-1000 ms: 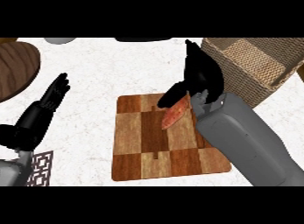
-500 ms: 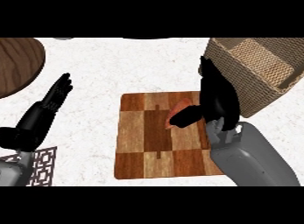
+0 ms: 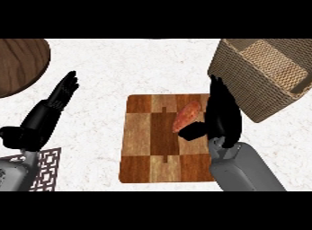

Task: Pick the sweet potato from the cutting board and place it in the basket

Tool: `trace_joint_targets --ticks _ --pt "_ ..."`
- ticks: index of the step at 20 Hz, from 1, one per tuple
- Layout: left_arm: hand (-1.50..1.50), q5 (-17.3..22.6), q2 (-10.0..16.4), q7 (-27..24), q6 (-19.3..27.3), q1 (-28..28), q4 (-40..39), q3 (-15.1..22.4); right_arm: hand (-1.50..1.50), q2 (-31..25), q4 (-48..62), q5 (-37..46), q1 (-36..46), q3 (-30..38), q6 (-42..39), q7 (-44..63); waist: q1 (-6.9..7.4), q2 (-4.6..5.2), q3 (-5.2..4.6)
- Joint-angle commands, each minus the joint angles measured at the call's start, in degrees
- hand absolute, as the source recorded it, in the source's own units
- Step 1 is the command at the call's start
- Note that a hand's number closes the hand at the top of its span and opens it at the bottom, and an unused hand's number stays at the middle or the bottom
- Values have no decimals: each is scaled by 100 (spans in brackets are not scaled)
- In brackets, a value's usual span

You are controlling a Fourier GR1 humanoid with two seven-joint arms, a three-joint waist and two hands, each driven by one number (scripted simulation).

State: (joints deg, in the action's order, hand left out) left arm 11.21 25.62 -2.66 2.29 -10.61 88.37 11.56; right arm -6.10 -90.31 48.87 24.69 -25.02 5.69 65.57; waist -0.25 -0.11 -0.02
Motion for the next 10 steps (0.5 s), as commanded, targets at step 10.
trace_joint_targets --ticks 10 --pt "0 -92 -61 57 -722 486 376 -520 -150 604 74 533 -230 378 180 -133 58 5 1"
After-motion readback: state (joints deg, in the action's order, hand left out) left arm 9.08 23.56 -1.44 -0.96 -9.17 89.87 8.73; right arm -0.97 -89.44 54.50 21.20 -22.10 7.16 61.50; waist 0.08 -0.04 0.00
